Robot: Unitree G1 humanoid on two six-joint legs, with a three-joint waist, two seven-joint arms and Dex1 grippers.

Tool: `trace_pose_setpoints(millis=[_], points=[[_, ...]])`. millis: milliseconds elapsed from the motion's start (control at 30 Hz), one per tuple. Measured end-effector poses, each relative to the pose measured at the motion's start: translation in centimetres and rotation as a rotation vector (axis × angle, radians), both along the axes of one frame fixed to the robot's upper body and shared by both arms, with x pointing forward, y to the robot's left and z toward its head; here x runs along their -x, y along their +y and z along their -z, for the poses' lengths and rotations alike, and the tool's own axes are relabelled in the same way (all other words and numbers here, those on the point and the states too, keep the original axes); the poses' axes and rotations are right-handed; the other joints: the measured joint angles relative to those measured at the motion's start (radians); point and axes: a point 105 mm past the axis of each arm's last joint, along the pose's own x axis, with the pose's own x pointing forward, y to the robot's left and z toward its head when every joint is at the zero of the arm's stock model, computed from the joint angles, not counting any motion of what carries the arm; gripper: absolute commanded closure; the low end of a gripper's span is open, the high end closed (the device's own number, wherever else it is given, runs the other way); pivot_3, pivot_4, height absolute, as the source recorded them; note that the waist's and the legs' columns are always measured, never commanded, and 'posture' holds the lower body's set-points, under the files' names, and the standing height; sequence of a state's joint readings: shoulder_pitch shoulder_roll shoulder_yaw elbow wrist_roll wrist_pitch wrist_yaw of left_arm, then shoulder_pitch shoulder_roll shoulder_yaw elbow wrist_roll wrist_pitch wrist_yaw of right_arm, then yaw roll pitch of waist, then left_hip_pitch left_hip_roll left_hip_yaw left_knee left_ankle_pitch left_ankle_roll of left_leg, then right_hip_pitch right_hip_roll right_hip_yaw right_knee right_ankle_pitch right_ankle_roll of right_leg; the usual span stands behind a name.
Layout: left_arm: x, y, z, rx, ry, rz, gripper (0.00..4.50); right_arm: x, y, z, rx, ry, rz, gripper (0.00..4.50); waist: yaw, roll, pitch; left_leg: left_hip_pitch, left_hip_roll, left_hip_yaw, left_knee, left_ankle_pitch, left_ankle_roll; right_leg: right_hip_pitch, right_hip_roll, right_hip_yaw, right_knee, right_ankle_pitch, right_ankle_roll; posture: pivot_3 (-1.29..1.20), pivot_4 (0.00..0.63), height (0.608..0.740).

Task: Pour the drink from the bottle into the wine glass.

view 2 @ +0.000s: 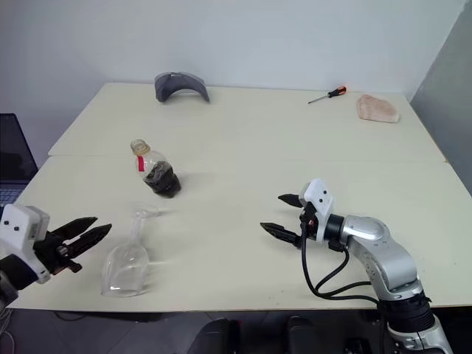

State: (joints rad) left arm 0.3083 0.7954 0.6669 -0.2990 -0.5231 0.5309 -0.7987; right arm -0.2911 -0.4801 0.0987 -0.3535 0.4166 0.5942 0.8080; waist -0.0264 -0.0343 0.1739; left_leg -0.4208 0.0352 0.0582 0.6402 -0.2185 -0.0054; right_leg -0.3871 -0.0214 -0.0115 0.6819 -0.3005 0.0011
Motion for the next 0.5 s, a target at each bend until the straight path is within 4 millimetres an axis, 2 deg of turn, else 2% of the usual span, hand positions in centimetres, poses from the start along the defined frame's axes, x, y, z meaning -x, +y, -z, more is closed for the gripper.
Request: trace_pose_setpoints(millis=[133, 300, 500], points=[[0.8, 1.3, 0.5, -0.057, 0.052, -0.015, 2.48, 0.0, -0.2, 0.1, 0.008, 0.002, 0.001, 0.0, 0.0, -0.001, 0.0, 0.0, 0.001, 0.0, 0.0, 0.0, 0.0, 0.0, 0.0, 0.0, 0.0, 0.0, -0.001, 0.0, 0.15, 0.74], [1.9, 1.6, 1.2, -0.148, 0.149, 0.033, 2.48, 0.0, -0.2, 0.0, 0.006, 0.004, -0.004, 0.0, 0.0, -0.001, 0.0, 0.0, 0.001, 0.001, -0.001, 0.0, 0.0, -0.001, -0.001, 0.0, 0.0, -0.001, -0.003, 0.0, 0.15, 0.74], [2.4, -0.4, 2.5, -0.152, 0.227, 0.143, 2.48, 0.3, -0.1, 0.1, -0.004, 0.031, -0.03, 0.0, 0.0, -0.001, 0.0, 0.0, 0.002, 0.0, -0.002, 0.0, 0.0, -0.001, -0.001, -0.001, 0.0, -0.001, -0.005, 0.0, 0.15, 0.74]])
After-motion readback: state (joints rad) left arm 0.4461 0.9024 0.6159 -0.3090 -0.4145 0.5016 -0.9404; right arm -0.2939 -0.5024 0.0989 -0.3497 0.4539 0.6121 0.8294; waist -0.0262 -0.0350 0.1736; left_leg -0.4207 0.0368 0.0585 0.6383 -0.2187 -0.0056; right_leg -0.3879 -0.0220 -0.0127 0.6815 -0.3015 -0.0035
